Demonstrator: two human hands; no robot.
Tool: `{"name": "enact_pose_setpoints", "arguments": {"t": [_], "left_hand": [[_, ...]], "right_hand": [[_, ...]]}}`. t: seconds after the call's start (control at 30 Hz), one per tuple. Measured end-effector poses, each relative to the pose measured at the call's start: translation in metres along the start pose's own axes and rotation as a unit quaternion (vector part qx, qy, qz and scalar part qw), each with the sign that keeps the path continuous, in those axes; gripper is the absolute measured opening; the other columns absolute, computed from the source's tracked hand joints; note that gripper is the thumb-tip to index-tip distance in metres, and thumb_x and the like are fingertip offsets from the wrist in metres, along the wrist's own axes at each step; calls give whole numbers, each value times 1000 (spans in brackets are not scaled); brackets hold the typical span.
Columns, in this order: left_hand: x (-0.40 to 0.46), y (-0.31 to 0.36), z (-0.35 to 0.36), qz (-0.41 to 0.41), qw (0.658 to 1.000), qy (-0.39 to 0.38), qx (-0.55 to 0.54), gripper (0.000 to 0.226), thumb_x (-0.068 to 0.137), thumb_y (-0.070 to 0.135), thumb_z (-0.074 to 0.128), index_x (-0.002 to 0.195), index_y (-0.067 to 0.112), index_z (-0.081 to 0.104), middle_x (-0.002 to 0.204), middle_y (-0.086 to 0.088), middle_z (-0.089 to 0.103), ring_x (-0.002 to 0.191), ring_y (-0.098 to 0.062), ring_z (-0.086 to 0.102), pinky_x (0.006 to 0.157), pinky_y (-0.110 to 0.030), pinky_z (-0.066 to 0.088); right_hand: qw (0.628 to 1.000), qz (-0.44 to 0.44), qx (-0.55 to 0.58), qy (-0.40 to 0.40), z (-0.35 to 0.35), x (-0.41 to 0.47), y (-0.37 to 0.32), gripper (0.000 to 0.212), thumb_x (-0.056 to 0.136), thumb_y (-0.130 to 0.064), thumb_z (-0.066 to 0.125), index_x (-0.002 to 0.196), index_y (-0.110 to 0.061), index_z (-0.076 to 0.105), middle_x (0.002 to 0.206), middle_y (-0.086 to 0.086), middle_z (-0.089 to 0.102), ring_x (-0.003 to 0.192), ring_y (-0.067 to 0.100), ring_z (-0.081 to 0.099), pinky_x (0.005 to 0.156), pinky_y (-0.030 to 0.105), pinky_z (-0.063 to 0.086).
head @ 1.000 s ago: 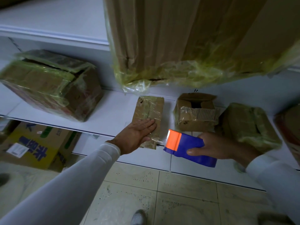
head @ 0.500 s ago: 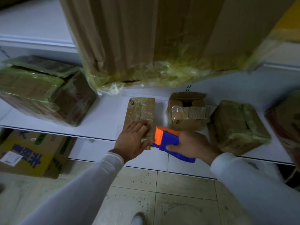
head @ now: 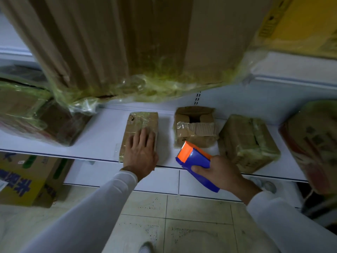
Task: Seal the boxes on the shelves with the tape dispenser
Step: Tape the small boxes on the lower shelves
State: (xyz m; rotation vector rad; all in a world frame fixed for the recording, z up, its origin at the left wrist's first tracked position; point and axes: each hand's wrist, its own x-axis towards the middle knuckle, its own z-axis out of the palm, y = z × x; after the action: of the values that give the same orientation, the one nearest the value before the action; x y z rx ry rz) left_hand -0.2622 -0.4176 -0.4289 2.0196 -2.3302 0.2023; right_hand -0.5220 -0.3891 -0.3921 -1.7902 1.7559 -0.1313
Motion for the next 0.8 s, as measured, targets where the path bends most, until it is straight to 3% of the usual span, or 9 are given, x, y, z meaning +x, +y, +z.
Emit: {"name": "enact_pose_setpoints", "arguments": {"t": [0.07,0.17,0.3,0.4,0.5,0.57,0.63,0.73,0.8], "left_hand": [[4,-4,2,4,999,-30,-11,72,86,42,47,147,10,28,155,-16,24,141,-34,23,111,-50,23],[13,-22,6,-6,998,-61,-17,74,91,42,41,152,14,11,160,-8,7,147,-26,7,117,-45,10],[21,-47,6,-20,997,-73,-17,72,91,43,35,153,14,11,161,-8,5,148,-25,5,117,-43,9],[31,-45,1,-22,995,-95,-14,77,89,47,38,152,14,8,161,-8,3,148,-25,2,118,-44,7],[40,-17,-11,-17,998,-50,-43,93,83,48,60,151,8,12,160,-11,7,148,-25,5,117,-46,5],[50,13,-20,37,997,8,-62,97,81,53,62,150,3,17,159,-15,12,147,-28,8,118,-46,6],[70,45,-27,82,991,41,-101,101,78,57,63,150,3,16,159,-15,11,147,-28,7,118,-47,7],[108,84,-29,101,989,21,-105,119,69,73,60,152,9,2,160,-11,-3,147,-26,-6,116,-46,-3],[127,99,-21,118,992,-16,-52,128,63,83,51,150,12,-10,159,-11,-13,146,-27,-13,113,-46,-10]], "right_hand": [[1000,0,19,-2,1,-6,8,47,86,-58,65,98,-13,61,88,4,70,82,20,69,78,35,58],[999,17,35,6,-1,-14,20,48,85,-59,66,98,-12,62,89,5,71,82,18,69,75,33,58],[998,35,41,24,-9,-24,41,48,84,-61,65,96,-14,63,88,3,71,82,18,69,76,34,57],[997,48,46,36,-18,-31,57,41,83,-61,66,89,-20,60,79,-4,67,74,11,65,63,27,50],[996,46,64,39,-24,-35,70,40,83,-62,65,86,-23,58,77,-7,66,72,9,64,61,26,48],[995,46,72,44,-28,-36,76,42,82,-63,65,86,-22,59,79,-5,68,73,12,66,68,31,53],[995,44,78,46,-32,-38,80,39,81,-63,66,81,-25,57,76,-6,67,72,11,65,65,30,51],[993,28,97,53,-38,-42,88,32,82,-59,69,80,-29,58,73,-8,67,70,4,64,60,22,43],[993,28,100,52,-40,-46,95,34,82,-59,69,81,-26,62,74,-5,69,69,5,65,61,23,47]]}}
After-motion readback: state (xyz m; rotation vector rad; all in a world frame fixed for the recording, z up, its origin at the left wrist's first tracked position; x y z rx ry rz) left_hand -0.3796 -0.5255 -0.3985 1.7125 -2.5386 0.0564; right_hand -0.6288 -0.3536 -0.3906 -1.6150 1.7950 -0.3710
